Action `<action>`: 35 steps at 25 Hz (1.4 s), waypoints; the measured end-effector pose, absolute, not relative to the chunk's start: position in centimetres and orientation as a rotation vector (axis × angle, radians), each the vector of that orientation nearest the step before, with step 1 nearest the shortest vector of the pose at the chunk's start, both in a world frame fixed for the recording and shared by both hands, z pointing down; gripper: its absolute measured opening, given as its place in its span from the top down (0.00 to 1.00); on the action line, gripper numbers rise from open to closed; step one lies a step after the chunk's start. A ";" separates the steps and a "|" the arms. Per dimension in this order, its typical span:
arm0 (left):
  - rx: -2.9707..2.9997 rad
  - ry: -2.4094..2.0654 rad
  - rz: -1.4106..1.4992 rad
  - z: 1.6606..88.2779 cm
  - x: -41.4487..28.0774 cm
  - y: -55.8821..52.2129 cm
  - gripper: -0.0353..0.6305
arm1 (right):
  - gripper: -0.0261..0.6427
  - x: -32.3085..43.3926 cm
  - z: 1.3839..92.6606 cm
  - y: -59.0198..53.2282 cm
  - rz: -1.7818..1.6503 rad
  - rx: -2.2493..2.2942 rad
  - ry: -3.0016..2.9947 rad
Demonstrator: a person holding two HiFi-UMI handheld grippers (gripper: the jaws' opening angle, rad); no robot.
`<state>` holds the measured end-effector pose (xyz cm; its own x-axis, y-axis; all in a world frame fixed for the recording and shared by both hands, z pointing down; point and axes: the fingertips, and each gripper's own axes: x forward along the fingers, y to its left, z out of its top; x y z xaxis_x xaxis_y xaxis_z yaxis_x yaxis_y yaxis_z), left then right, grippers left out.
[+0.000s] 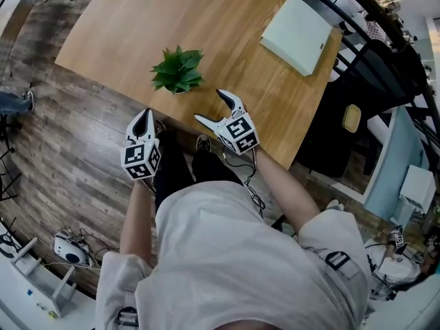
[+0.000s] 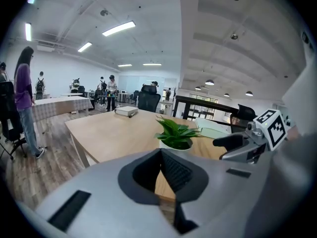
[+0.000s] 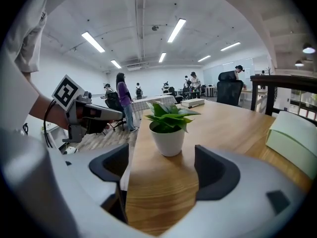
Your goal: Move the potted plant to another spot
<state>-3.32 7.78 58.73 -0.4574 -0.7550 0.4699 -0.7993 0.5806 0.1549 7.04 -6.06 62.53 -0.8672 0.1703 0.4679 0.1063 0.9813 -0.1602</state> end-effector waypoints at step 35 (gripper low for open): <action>1.132 -2.249 0.060 64.3 -7.8 9.5 0.93 | 0.18 -4.1 68.1 -5.3 0.157 -0.162 -2.615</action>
